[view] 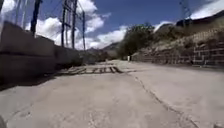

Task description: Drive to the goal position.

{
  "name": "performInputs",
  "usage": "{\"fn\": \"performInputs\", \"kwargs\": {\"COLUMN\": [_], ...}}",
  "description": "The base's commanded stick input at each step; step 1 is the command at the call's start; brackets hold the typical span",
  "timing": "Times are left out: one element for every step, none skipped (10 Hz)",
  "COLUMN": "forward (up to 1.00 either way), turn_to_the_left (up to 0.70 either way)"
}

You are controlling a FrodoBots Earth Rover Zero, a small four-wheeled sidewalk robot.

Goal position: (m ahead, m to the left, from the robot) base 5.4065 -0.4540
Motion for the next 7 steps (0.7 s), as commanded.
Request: {"fn": "performInputs", "kwargs": {"forward": [1.00,1.00,1.00,1.00,1.00,1.00,1.00], "turn_to_the_left": [-0.01,-0.01,-0.01,-0.01,-0.01,-0.01,-0.01]}}
